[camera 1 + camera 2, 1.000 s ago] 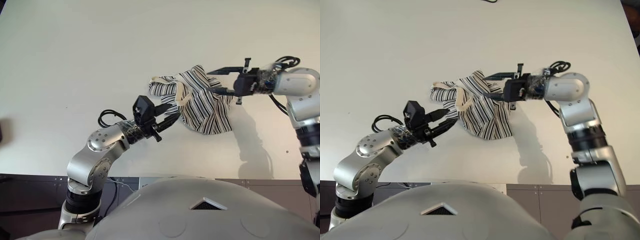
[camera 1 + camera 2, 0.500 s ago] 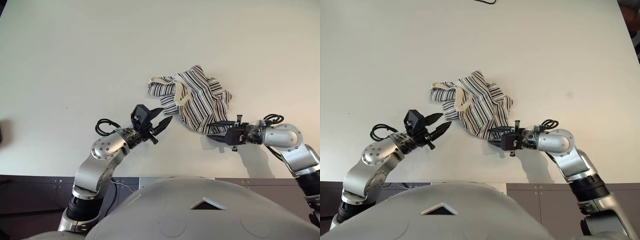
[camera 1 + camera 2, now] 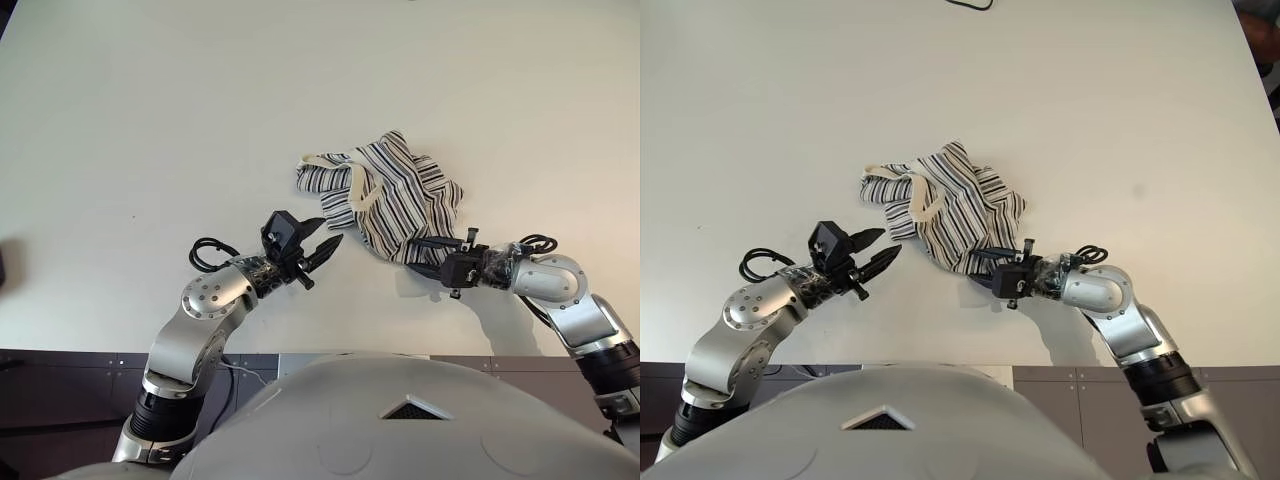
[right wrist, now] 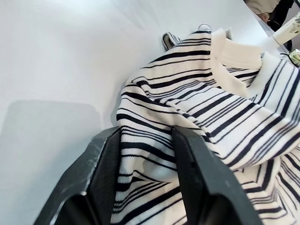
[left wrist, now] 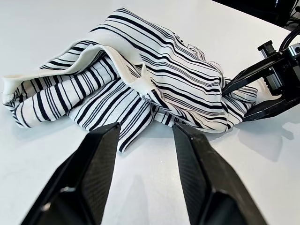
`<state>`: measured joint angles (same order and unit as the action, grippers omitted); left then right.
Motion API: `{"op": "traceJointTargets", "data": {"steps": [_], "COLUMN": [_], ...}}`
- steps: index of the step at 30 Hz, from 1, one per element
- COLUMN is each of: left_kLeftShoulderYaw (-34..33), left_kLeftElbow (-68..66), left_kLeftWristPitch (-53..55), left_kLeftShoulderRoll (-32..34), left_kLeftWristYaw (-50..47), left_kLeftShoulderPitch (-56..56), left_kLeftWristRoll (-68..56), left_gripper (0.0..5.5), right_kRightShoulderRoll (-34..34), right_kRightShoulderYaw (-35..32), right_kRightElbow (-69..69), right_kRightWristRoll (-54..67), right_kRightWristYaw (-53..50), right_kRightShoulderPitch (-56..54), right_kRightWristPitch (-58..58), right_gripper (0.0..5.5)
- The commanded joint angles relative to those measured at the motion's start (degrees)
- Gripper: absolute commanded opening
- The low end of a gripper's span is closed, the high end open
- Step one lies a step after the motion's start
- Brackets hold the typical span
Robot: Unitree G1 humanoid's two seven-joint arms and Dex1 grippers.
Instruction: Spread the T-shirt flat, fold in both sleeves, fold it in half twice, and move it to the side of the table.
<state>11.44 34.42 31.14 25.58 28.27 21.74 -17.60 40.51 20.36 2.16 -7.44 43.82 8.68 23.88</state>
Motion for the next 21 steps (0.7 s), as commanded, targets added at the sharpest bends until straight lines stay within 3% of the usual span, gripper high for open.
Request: {"op": "traceJointTargets", "data": {"steps": [1,5,13,18,21], "left_kLeftShoulderYaw": [1.2,1.5,1.4,1.8,2.2], "left_kLeftElbow": [-0.6,-1.6,-5.8,-6.8,-7.9], "left_kLeftWristPitch": [0.4,-0.2,-2.3,-3.9,-4.7], "left_kLeftShoulderRoll": [0.4,0.6,-0.6,-2.0,-3.3], "left_kLeftWristYaw": [-0.5,-0.3,-0.2,-1.8,-3.1], "left_kLeftShoulderPitch": [-0.3,-0.7,-3.3,-1.2,-0.6], "left_kLeftWristRoll": [1.3,1.7,2.6,3.4,4.2], "left_gripper": [2.06,2.09,2.09,2.09,2.09], "right_kRightShoulderRoll": [-0.7,-0.9,-2.6,-1.3,0.5], "right_kRightShoulderYaw": [1.7,2.4,1.1,-1.1,-3.6], "right_kRightElbow": [-3.1,-3.1,-4.1,4.1,13.6], "right_kRightWristRoll": [-3.7,-3.4,0.2,9.8,24.1], "right_kRightWristYaw": [-0.5,-0.8,0.5,7.2,13.4], "right_kRightShoulderPitch": [0.5,0.6,-4.5,-6.1,-8.7], "right_kRightWristPitch": [-1.5,-0.1,-1.2,-7.2,-18.2], "right_gripper": [1.86,1.5,0.12,0.12,0.12]}}
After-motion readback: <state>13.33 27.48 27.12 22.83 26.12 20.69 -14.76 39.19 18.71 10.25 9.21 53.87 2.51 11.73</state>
